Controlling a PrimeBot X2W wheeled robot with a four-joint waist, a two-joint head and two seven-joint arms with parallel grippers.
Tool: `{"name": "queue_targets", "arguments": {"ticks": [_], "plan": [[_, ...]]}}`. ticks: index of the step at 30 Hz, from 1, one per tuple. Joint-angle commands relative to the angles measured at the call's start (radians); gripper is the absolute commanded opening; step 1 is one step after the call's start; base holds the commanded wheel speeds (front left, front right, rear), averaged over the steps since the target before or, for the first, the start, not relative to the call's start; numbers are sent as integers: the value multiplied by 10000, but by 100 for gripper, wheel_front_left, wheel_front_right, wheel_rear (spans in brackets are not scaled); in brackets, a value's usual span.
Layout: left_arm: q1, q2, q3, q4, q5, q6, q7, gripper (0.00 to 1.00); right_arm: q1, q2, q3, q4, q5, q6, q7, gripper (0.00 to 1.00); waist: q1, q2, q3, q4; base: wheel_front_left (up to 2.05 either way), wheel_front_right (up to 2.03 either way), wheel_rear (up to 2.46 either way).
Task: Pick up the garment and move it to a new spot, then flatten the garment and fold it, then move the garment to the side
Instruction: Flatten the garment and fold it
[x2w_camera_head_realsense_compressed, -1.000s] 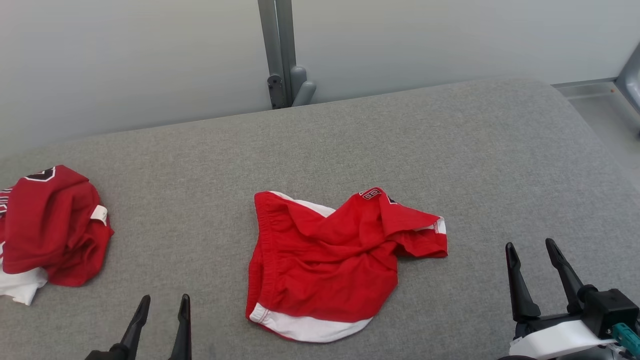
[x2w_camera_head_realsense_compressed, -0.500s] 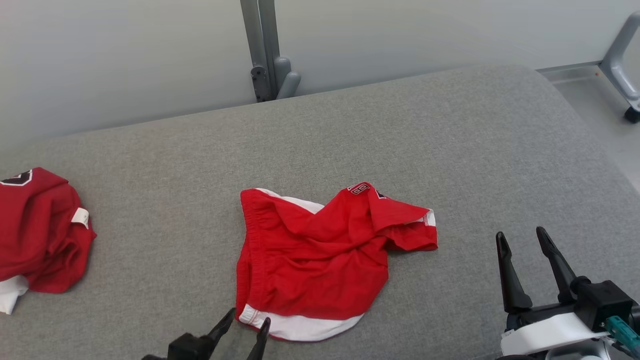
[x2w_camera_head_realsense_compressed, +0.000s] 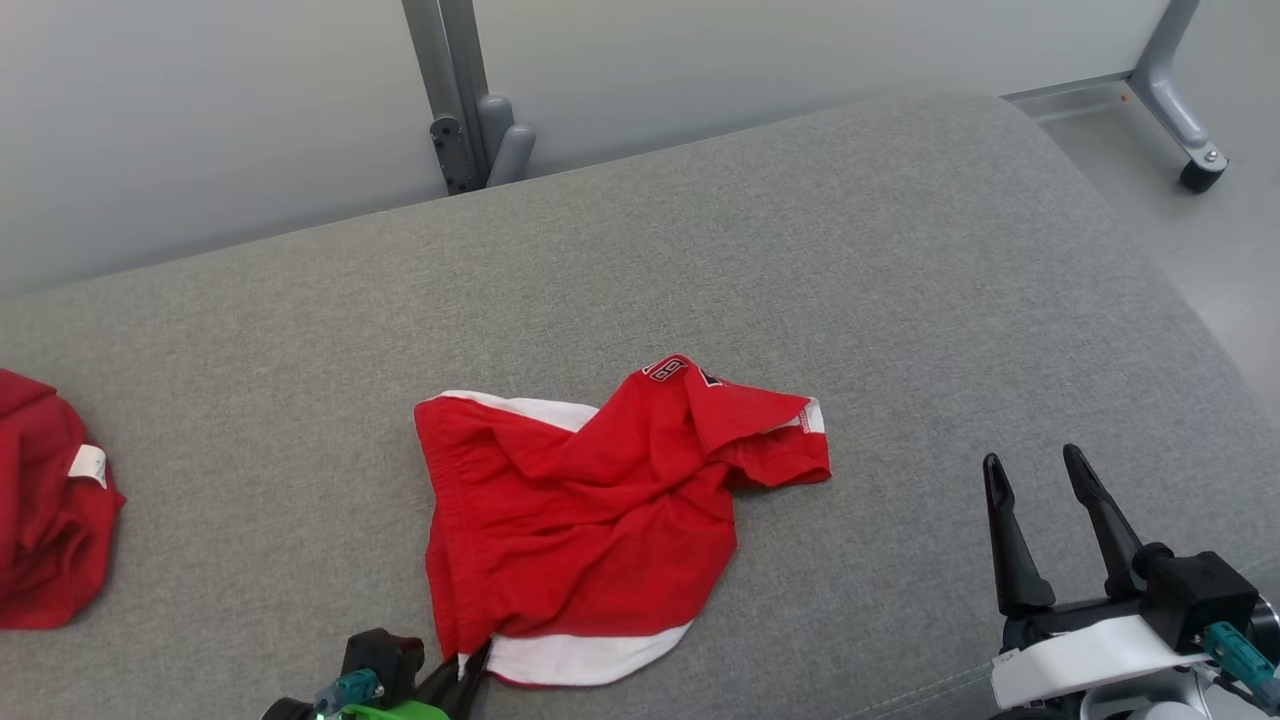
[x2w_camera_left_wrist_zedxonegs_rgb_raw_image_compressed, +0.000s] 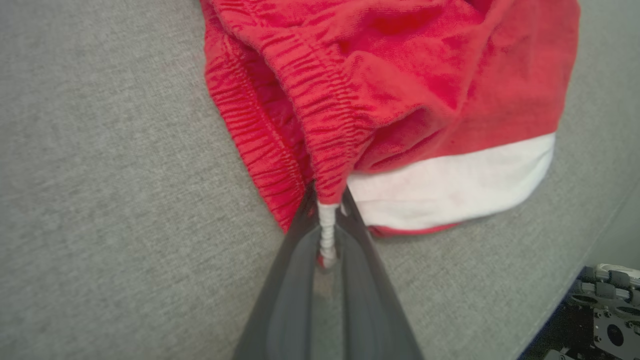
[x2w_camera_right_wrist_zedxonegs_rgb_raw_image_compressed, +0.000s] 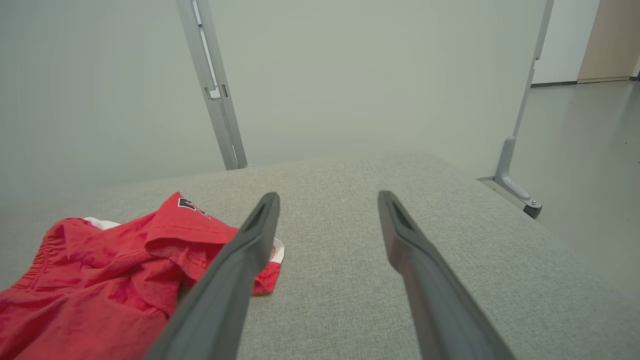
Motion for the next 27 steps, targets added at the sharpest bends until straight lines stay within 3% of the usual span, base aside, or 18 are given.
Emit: {"name": "queue_targets", "arguments": {"ticks": [1, 4, 9, 15, 21, 27], "plan": [[-27, 73, -209, 87, -165, -21, 113, 0, 30, 17, -11, 29, 19, 1, -31, 100, 0, 0, -46, -101, 0, 0, 0], [-115, 124, -800, -279, -635, -21, 374, 0, 41, 60, 6, 35, 58, 1, -31, 100, 0, 0, -47, -177, 0, 0, 0], [-902, 7, -1411, -2172, -1810, -20, 1057, 0, 34, 125, -47, 17, 84, 1, -31, 100, 0, 0, -53, -155, 0, 0, 0], [-2346, -740, -1691, -3955, -2667, 19, 2219, 0, -168, 194, 107, 91, 166, 1, -31, 100, 0, 0, -2, -258, 0, 0, 0], [-3689, -1734, -1651, -4075, -2619, 586, 2434, 0, -363, 256, 362, 231, 317, 1, -31, 100, 0, 0, 74, -831, 0, 0, 0], [-5040, -2055, -1651, -3409, -3182, 1217, 1869, 0, -465, 289, 535, 360, 408, 1, -31, 100, 0, 0, 144, -1455, 0, 0, 0]]}}
